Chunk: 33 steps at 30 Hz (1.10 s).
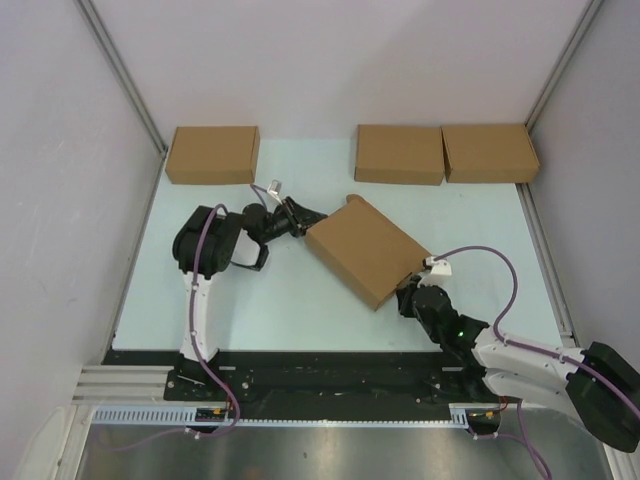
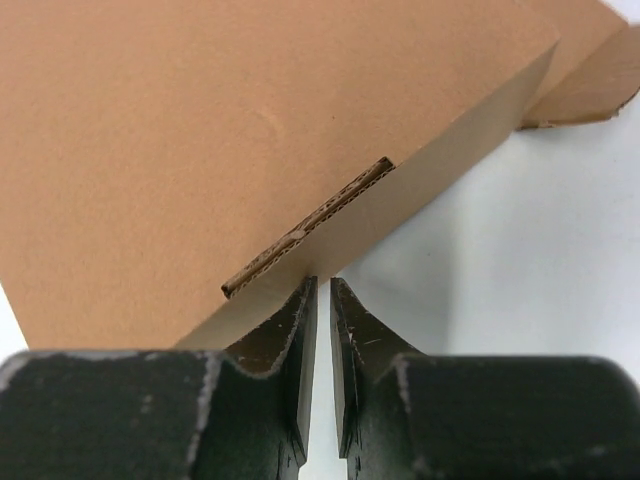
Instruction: Fold the paper box
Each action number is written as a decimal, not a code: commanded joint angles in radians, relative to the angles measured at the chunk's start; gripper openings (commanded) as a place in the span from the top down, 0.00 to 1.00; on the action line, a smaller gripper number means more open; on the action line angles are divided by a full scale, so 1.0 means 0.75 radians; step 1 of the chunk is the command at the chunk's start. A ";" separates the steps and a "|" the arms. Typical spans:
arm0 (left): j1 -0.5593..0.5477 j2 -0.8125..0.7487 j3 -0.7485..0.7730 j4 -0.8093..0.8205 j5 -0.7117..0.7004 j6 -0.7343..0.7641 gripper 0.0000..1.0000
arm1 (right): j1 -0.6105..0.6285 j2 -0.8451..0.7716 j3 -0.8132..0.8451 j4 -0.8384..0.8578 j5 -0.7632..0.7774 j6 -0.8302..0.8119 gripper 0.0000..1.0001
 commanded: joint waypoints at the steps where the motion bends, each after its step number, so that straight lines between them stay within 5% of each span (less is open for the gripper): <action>1: -0.073 -0.137 -0.111 0.135 0.184 0.003 0.68 | 0.009 -0.040 0.073 0.121 0.025 0.008 0.83; 7: 0.005 -0.330 -0.177 -0.169 0.098 0.183 0.62 | -0.028 -0.208 0.179 -0.234 0.031 0.077 0.75; 11: 0.066 -0.528 -0.134 -0.639 -0.006 0.461 0.55 | -0.079 -0.375 0.275 -0.614 0.011 0.155 0.55; 15: 0.091 -0.643 0.005 -1.136 -0.104 0.745 0.47 | -0.124 -0.453 0.335 -0.766 -0.038 0.186 0.43; 20: 0.097 -0.616 0.081 -1.437 -0.159 0.811 0.43 | -0.167 -0.423 0.365 -0.846 -0.118 0.227 0.40; 26: 0.138 -0.716 -0.034 -1.383 -0.303 0.793 0.35 | -0.190 -0.392 0.361 -0.806 -0.189 0.331 0.32; 33: 0.140 -0.584 0.162 -1.498 -0.086 0.803 0.21 | -0.463 -0.186 0.359 -0.556 -0.633 0.347 0.15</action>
